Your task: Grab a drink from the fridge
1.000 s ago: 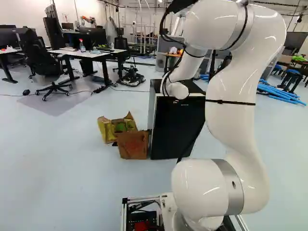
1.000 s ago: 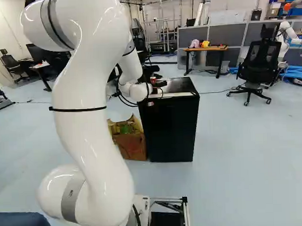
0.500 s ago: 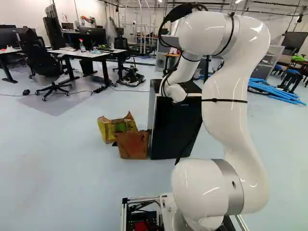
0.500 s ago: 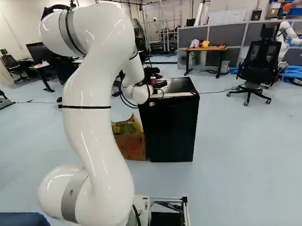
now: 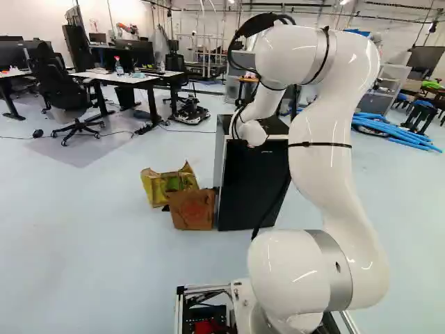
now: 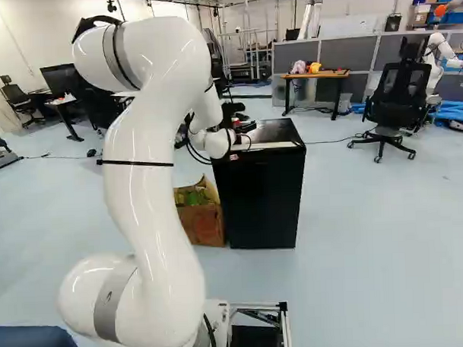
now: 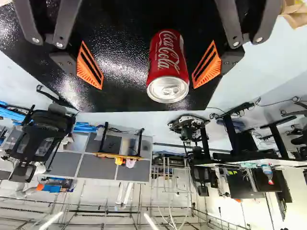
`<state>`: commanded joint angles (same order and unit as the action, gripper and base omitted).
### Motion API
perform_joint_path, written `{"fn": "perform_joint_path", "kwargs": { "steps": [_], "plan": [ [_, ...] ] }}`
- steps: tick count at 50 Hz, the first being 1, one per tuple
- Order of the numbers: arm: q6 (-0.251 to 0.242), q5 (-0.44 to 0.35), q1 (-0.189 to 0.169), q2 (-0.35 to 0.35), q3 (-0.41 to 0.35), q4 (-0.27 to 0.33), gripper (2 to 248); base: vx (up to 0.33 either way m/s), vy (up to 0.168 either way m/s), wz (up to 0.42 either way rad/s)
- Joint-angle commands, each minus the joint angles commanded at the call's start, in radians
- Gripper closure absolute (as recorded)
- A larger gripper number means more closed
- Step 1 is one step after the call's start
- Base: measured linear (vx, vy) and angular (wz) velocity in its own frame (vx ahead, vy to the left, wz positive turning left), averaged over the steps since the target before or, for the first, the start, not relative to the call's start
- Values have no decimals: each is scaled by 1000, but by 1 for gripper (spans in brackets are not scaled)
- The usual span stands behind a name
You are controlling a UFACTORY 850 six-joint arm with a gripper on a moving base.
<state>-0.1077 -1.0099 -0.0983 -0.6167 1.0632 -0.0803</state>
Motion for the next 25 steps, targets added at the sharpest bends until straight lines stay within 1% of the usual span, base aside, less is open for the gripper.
{"fn": "perform_joint_path", "kwargs": {
  "steps": [15,18,23,25],
  "plan": [
    [0,0,0,-1,1,0,3,0,0,0],
    [11,0,0,-1,1,0,3,0,0,0],
    [49,0,0,-1,1,0,3,0,0,0],
    [49,0,0,-1,1,0,3,0,0,0]
  ]
}}
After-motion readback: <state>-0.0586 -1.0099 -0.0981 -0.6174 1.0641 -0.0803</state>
